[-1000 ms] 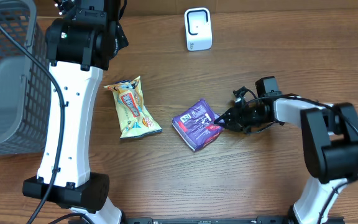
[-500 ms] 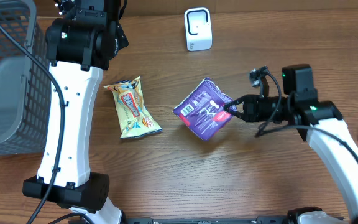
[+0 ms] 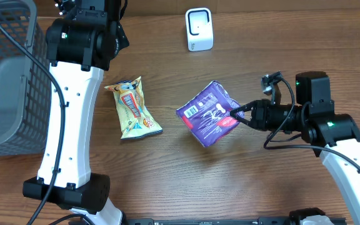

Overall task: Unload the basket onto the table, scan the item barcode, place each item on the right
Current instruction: 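Grasp the purple box from its right side with the right gripper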

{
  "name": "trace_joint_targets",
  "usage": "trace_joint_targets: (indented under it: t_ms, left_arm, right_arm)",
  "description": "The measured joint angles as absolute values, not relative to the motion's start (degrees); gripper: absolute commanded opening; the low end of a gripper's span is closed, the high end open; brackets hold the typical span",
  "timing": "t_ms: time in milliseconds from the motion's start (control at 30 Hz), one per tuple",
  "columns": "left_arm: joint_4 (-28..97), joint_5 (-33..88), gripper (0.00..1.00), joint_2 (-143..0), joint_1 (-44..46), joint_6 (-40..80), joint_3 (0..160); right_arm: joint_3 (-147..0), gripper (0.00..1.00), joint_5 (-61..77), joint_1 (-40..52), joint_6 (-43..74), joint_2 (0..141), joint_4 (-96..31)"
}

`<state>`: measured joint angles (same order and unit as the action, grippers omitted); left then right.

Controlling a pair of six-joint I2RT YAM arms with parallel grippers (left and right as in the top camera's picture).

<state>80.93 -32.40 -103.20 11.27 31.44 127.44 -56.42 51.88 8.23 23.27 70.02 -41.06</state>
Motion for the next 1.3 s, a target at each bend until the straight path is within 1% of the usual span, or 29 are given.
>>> trace_joint_targets:
  t_ms: [167,400,933,1067,1167,1300]
  left_arm:
    - [80.95,-32.4,1.0,-103.2,11.27,31.44,127.44]
    - [80.95,-32.38,1.0,-103.2,11.27,31.44,127.44]
    - [80.95,-32.38,1.0,-103.2,11.27,31.42,127.44]
    - [80.95,-32.38,1.0,-103.2,11.27,31.44,127.44]
    - [80.95,-32.38,1.0,-103.2,11.27,31.44,127.44]
    - [80.95,-32.4,1.0,-103.2,11.27,31.44,127.44]
  right_arm:
    - [-56.42,0.04,53.65,5.87,27.86,70.02,-41.17]
    - [-56.42,0.04,54.7,5.61,29.36,70.02,-41.21]
    - [-56.42,0.04,55.13,5.61,29.39,70.02,-41.21]
    - [-56.42,0.04,54.72,5.63,25.8,70.02,-40.88]
    - [-56.42,0.04,48.25,5.76,20.8,70.02,-39.57]
    - [-56.12,0.04,29.65,6.79,16.51,70.35,-33.08]
